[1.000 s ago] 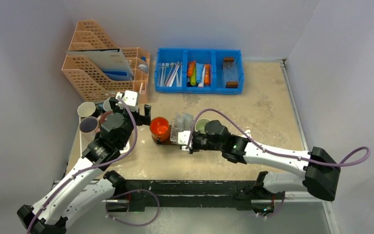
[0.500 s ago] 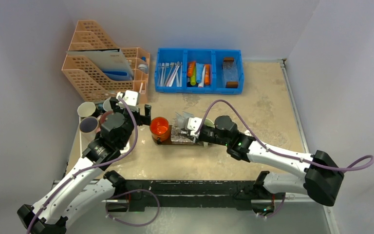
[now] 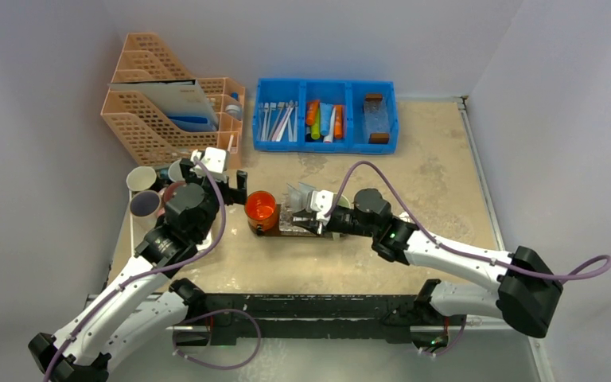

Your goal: Prepare toiletry sets of a toothbrush and toothpaste on the tray

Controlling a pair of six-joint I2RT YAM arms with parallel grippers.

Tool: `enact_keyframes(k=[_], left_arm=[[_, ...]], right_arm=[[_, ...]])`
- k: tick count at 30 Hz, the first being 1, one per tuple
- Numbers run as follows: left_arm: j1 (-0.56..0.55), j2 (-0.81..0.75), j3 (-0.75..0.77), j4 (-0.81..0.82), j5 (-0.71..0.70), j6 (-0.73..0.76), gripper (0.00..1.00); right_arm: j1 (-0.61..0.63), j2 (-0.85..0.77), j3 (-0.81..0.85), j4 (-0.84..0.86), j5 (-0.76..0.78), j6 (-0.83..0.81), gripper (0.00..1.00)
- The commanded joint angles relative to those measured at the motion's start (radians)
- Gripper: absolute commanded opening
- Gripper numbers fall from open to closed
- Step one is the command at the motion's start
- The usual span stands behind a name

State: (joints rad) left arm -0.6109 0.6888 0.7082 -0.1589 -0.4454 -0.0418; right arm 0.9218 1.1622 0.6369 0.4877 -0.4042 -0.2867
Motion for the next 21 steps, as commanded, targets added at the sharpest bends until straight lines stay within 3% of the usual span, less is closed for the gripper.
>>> enact_keyframes(k=[1,21], left_arm=[[0.002,-0.003,0.016,0.017,0.005,-0.007,0.92],[0.002,0.015,0.029,0.028,0.017,0.005,0.92]], right_arm=[[-0.01,0.01,-0.034,0.118,-0.044,0.047,0.0],[-0.045,0.066,-0.141,0.366,-0.07,0.063,0.0]])
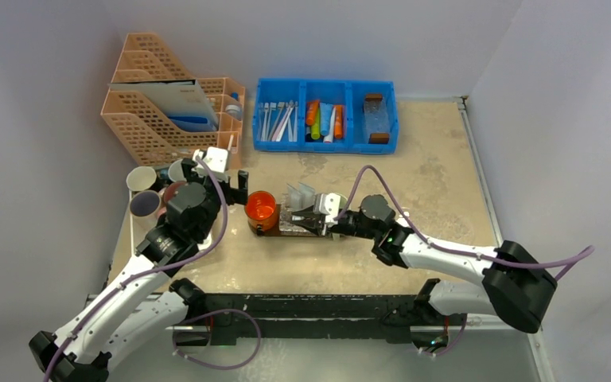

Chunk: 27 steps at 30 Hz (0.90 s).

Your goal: Prepare toiletry sets of a toothbrush and toothpaste on the tray

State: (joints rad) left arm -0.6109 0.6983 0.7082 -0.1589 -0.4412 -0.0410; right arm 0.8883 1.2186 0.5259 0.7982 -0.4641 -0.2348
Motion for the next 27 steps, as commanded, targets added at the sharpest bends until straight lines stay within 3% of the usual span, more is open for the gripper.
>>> enact_keyframes(k=[1,8,14,23,27], left_arm=[[0.002,0.008,0.03,0.029,0.014,0.007,0.92],[0.002,0.021,0.033,0.04,0.019,0.009,0.92],[0.002,0.029,0.036,0.048,0.019,0.014,0.92],[0.003,0.041,0.036,0.057,0.022,0.014,0.93],[0.002,0.04,0.034,0.056,0.023,0.014,0.92]], right_arm=[[-0.014,0.011,-0.034,0.059,-0.011,0.011,0.0],[-0.024,0.003,-0.062,0.07,-0.013,0.007,0.01],[-0.027,-0.03,-0.063,0.017,-0.004,-0.027,0.21],[-0.027,-0.104,-0.06,-0.083,0.006,-0.068,0.43],[-0.027,-0.131,-0.058,-0.116,0.005,-0.076,0.48]])
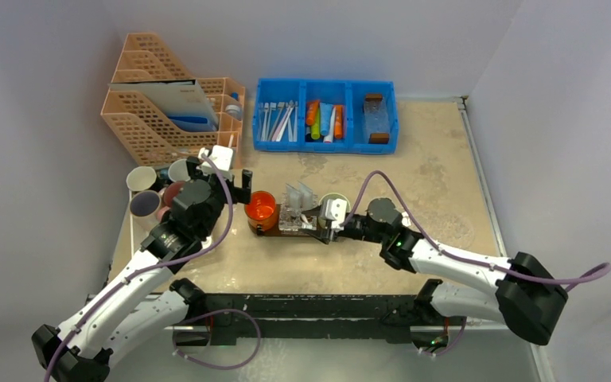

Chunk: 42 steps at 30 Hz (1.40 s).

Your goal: Prepare toiletry sets of a toothbrush and toothpaste on the tray

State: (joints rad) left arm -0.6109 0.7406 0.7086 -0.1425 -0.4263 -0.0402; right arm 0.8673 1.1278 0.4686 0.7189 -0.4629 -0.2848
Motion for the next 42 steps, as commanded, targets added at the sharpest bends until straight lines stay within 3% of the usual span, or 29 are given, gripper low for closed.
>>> enact_keyframes(k=[1,15,24,26,29,33,42], left_arm=[[0.002,-0.003,0.034,0.039,0.008,0.012,0.92],[0.002,-0.009,0.035,0.032,0.003,0.007,0.92],[0.004,0.038,0.061,0.02,-0.005,-0.004,0.93],[0.004,0.068,0.077,0.02,-0.004,-0.006,0.93],[0.015,0.127,0.097,0.028,0.012,-0.014,0.93],[0.095,0.234,0.159,0.025,0.098,-0.07,0.93],[0.206,0.55,0.424,-0.023,0.264,-0.129,0.91]], right_arm=[[-0.006,-0.046,0.002,-0.044,0.004,-0.028,0.48],[-0.006,-0.173,0.068,-0.217,0.107,-0.028,0.65],[-0.006,-0.261,0.146,-0.365,0.382,0.083,0.86],[-0.005,-0.27,0.179,-0.43,0.529,0.146,0.96],[-0.005,-0.263,0.251,-0.566,0.688,0.205,0.99],[-0.005,-0.244,0.321,-0.695,0.75,0.237,0.99],[-0.006,-0.243,0.326,-0.716,0.84,0.246,0.99]])
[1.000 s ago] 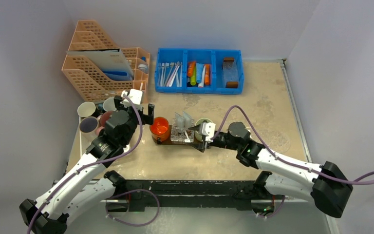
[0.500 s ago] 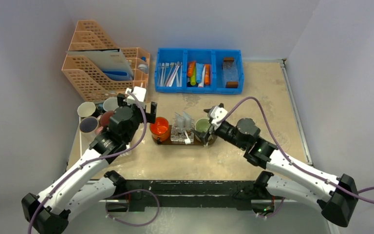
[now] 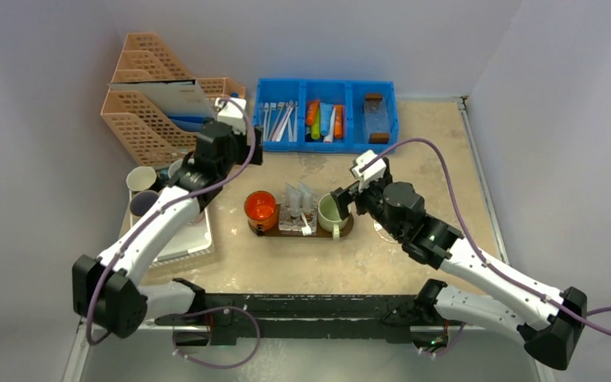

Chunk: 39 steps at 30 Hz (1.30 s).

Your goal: Prepare toiletry sets of a toothbrush and toothpaste on the tray

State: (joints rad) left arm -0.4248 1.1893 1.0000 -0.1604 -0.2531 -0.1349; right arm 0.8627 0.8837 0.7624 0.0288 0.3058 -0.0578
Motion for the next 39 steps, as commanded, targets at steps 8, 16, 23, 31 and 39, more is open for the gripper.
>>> enact_keyframes(k=[8,16,23,31,39], left_arm=[[0.076,0.396,0.429,-0.151,0.162,-0.097,0.88],[0.096,0.655,0.691,-0.233,0.201,-0.104,0.83],[0.098,0.836,0.838,-0.231,0.204,-0.09,0.71],[0.098,1.028,1.029,-0.257,0.176,-0.058,0.53],[0.098,1.141,1.123,-0.255,0.117,0.004,0.45]], right_arm=[[-0.001,0.01,0.031,-0.026,0.116,-0.004,0.99],[-0.002,0.0,0.044,-0.073,0.108,-0.03,0.99],[-0.002,-0.015,0.062,-0.152,0.118,-0.013,0.99],[-0.001,0.012,0.079,-0.177,0.122,-0.012,0.99],[-0.001,0.042,0.092,-0.181,0.128,-0.018,0.99]])
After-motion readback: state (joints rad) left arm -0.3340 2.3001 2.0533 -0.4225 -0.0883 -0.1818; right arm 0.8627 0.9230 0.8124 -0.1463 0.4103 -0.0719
